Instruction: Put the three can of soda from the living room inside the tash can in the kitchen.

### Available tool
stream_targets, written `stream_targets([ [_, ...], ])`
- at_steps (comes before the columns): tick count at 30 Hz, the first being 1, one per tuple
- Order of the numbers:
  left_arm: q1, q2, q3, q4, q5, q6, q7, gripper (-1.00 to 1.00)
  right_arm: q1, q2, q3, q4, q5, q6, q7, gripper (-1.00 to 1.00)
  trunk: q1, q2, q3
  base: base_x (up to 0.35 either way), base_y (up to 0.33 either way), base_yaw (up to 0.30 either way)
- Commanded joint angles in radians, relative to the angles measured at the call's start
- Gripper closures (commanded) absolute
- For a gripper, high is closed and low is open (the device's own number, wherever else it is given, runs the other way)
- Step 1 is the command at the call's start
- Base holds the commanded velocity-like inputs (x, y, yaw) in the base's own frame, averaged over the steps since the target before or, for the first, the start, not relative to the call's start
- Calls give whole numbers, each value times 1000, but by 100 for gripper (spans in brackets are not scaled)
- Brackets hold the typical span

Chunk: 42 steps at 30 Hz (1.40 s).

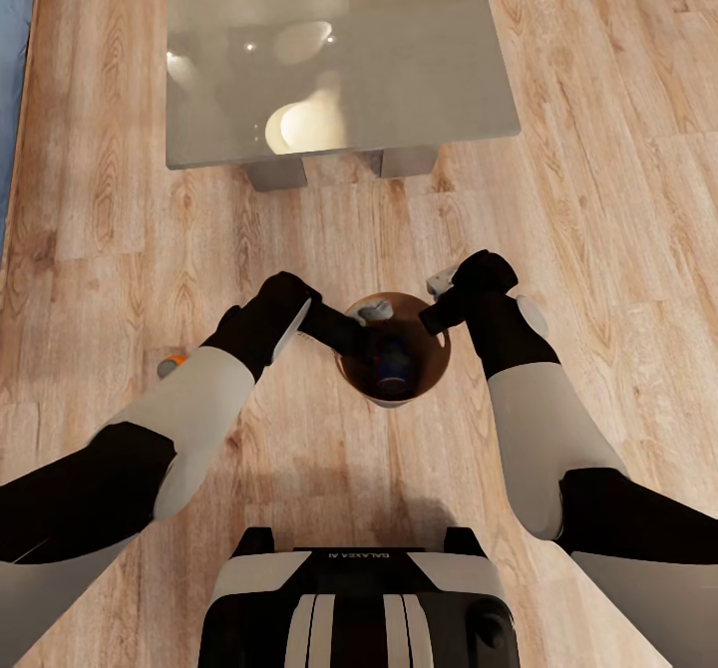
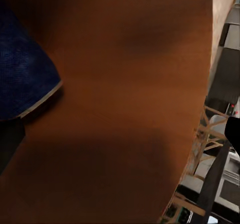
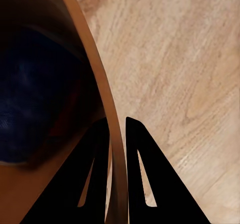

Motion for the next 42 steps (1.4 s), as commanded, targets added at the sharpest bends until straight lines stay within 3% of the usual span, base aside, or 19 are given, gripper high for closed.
stream_targets([
  [1,4,0,-10,-18,-1,0,0,-100,0,0,-1,1,-14,10,4,100,0,0,0,0,0,0],
  [4,8,0,-35,-59,-1,0,-1,-100,0,-1,-1,1,-15,10,4,100,0,0,0,0,0,0],
  [10,12,10,-46,-166,2,0,-5,-100,0,-2,-2,3,-16,10,4,100,0,0,0,0,0,0],
  [14,26,40,-43,-205,6,0,-10,-100,0,-4,-2,3,-14,10,4,100,0,0,0,0,0,0],
  [17,32,84,-41,-235,10,0,-26,-100,0,-8,-4,3,-13,10,4,100,0,0,0,0,0,0],
  [20,35,185,-41,-324,8,0,-87,-100,0,-12,-11,3,-12,10,4,100,0,0,0,0,0,0],
  [22,36,222,-41,-340,10,0,-110,-100,0,-13,-14,3,-12,10,4,100,0,0,0,0,0,0],
  [24,39,298,-40,-359,11,0,-167,-100,0,-15,-19,3,-11,10,6,100,0,0,0,0,0,0],
  [25,51,362,-37,-381,12,0,-239,-100,1,-24,-22,3,-11,10,11,100,0,0,0,0,0,0],
  [26,59,389,-30,-397,12,0,-272,-100,1,-33,-23,3,-11,10,14,100,0,0,0,0,0,0],
  [28,68,414,-17,-415,12,0,-299,-100,1,-46,-24,3,-12,10,18,100,0,0,0,0,0,0],
  [29,83,446,7,-442,11,0,-325,-100,1,-70,-30,2,-12,10,22,100,0,0,0,0,0,0],
  [30,98,459,20,-457,11,0,-334,-100,0,-87,-38,1,-12,10,25,100,0,0,0,0,0,0],
  [32,123,471,33,-469,11,0,-343,-100,-1,-114,-52,0,-13,10,37,100,0,0,0,0,0,0],
  [33,144,480,43,-475,10,0,-347,-100,-3,-144,-62,-1,-12,10,69,100,0,0,0,0,0,0],
  [36,161,493,49,-478,10,-13,-348,-100,-4,-179,-67,-1,-12,10,110,100,0,0,0,0,0,0],
  [40,207,523,55,-480,8,-42,-347,-100,-4,-275,-69,-12,-12,10,185,100,0,0,0,0,0,0],
  [42,222,530,56,-479,7,-57,-346,-100,-5,-306,-65,-19,-12,10,206,100,0,0,0,0,0,0],
])
